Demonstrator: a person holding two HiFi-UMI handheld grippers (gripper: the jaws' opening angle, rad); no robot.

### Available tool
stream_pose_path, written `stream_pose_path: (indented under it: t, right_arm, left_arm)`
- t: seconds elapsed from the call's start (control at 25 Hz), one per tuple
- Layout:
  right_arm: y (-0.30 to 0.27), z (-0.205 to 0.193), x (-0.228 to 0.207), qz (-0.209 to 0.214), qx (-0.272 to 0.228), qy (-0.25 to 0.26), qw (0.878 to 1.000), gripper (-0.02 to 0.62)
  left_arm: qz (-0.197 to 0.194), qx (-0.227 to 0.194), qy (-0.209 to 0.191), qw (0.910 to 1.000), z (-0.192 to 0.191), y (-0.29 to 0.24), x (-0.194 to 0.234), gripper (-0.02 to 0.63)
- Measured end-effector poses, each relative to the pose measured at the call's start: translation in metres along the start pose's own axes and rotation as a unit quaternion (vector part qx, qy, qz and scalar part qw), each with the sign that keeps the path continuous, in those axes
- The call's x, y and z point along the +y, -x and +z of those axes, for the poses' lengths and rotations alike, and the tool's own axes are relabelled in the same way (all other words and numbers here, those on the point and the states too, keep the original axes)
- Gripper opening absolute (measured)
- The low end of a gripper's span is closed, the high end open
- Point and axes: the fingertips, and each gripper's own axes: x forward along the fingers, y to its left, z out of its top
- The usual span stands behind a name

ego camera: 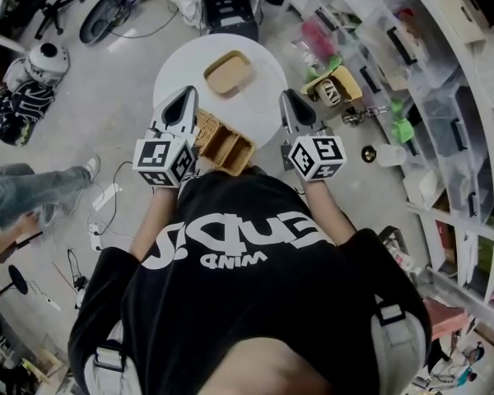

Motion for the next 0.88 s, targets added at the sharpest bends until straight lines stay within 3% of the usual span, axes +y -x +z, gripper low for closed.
stream_pose_path:
  t: [0.88]
  right_arm:
    - [-0.021, -0.016, 0.000, 0.004, 0.023, -0.018, 1.000, 0.035]
  left_arm:
    - [0.008, 0.012, 0.008, 0.9999, -0.008, -0.003, 0.009, -0.002]
